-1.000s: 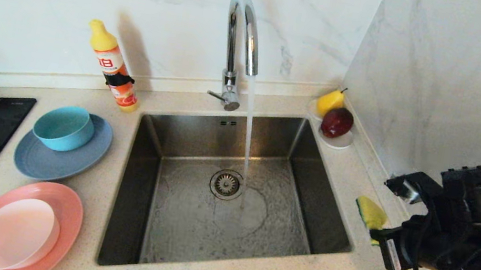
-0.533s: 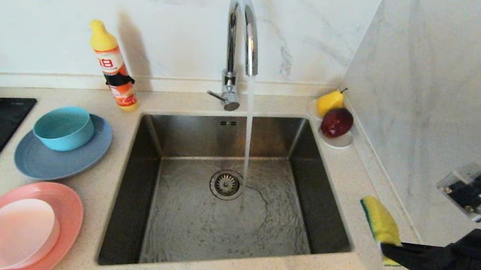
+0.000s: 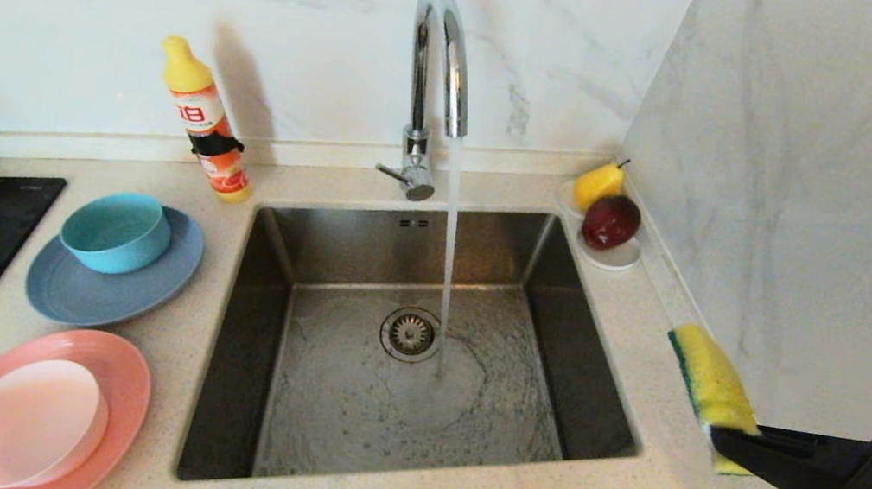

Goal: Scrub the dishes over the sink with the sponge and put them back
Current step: Pick up a bowl and the sponge

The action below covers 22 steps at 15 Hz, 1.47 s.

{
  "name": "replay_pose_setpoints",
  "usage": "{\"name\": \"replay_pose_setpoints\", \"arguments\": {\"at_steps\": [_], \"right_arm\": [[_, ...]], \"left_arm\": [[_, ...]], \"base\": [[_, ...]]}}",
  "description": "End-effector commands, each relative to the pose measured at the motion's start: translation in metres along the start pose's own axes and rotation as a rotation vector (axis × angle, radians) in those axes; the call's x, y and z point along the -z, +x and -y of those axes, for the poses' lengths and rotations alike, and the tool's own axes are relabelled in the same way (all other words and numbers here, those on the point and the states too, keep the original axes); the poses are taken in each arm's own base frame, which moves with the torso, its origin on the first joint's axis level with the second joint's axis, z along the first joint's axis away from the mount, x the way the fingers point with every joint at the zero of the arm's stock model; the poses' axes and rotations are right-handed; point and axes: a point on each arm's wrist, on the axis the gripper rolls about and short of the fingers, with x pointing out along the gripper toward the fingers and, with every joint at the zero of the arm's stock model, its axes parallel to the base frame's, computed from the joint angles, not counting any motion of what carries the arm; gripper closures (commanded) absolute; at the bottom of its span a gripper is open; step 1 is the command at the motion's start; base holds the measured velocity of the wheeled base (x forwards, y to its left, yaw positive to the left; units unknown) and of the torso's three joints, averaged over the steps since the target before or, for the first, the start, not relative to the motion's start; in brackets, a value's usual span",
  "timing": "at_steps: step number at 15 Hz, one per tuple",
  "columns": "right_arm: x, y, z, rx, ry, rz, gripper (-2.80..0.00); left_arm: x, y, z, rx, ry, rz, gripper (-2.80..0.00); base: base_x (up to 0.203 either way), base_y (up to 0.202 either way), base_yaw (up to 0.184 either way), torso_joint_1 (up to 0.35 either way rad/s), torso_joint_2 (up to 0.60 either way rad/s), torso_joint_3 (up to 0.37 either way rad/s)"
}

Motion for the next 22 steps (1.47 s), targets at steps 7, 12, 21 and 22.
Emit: {"name": "replay_pose_setpoints", "arguments": {"at_steps": [7, 12, 21, 22], "right_arm": [[-0.003, 0.003, -0.005, -0.013, 0.007, -0.034, 0.0], [-0.003, 0.011, -0.009, -0.013, 0.009, -0.055, 0.0], [-0.008, 0.009, -0.008, -0.005, 0.019, -0.04, 0.0], [-0.01, 0.01, -0.008, -0.001, 0.023, -0.037, 0.0]], "left_arm": [[0.004, 0.001, 0.0, 0.002, 0.019, -0.016, 0.0], [0.004, 0.001, 0.0, -0.01, -0.002, -0.021, 0.0], [-0.099, 0.001, -0.008, -0.122, -0.024, 0.029, 0.0], [-0.119, 0.005, -0.01, -0.149, -0.033, 0.017, 0.0]], "base": [[0.0, 0.0, 0.0, 0.0, 0.0, 0.0], [0.0, 0.0, 0.0, 0.0, 0.0, 0.0], [0.0, 0.0, 0.0, 0.0, 0.0, 0.0], [0.0, 0.0, 0.0, 0.0, 0.0, 0.0]]}}
